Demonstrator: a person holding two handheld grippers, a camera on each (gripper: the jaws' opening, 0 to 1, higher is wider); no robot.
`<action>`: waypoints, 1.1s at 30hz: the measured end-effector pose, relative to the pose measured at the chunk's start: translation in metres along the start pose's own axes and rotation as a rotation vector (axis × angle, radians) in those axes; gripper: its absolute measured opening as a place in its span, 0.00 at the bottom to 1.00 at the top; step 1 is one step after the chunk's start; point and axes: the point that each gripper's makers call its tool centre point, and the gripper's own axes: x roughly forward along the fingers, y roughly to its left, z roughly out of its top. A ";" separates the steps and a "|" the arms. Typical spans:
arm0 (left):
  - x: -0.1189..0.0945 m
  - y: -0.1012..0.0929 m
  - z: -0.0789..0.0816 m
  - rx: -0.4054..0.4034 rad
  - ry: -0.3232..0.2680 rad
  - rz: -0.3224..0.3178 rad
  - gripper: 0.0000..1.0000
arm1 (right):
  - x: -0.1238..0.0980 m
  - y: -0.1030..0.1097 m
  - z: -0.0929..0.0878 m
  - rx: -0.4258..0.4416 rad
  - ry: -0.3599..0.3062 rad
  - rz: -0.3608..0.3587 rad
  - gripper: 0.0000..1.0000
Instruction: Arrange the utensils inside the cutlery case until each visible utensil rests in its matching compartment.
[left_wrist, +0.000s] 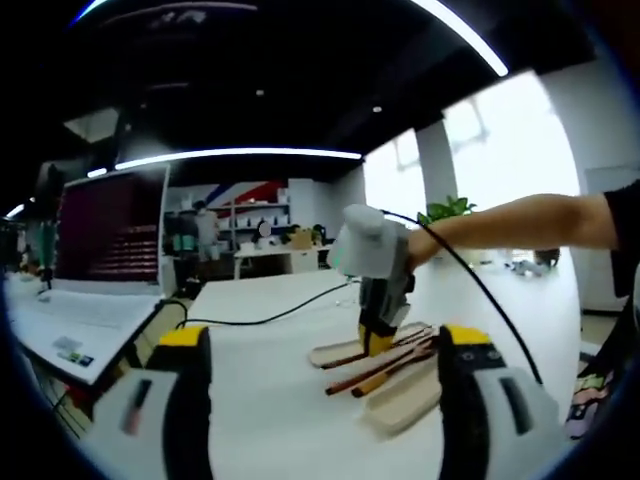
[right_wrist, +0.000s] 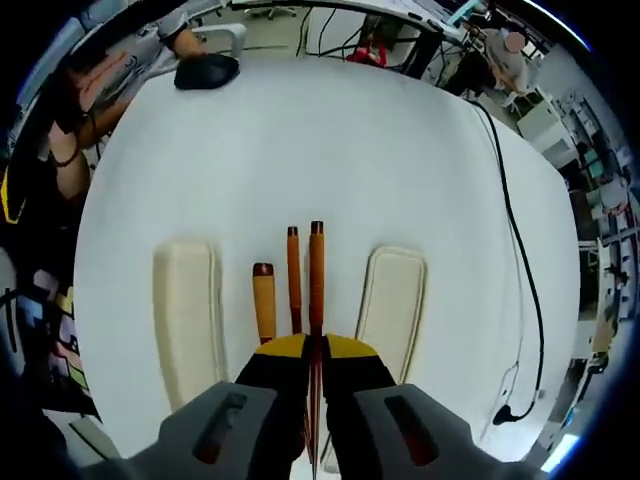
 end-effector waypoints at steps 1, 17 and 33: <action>0.000 0.000 0.001 -0.001 -0.003 0.002 1.00 | -0.004 0.003 0.000 -0.001 0.002 0.000 0.02; -0.005 0.002 0.001 -0.013 -0.004 0.002 0.97 | -0.032 0.033 -0.005 0.039 -0.003 -0.037 0.02; -0.013 0.011 0.005 -0.025 -0.022 0.012 0.97 | -0.026 0.086 -0.017 0.019 0.004 -0.002 0.03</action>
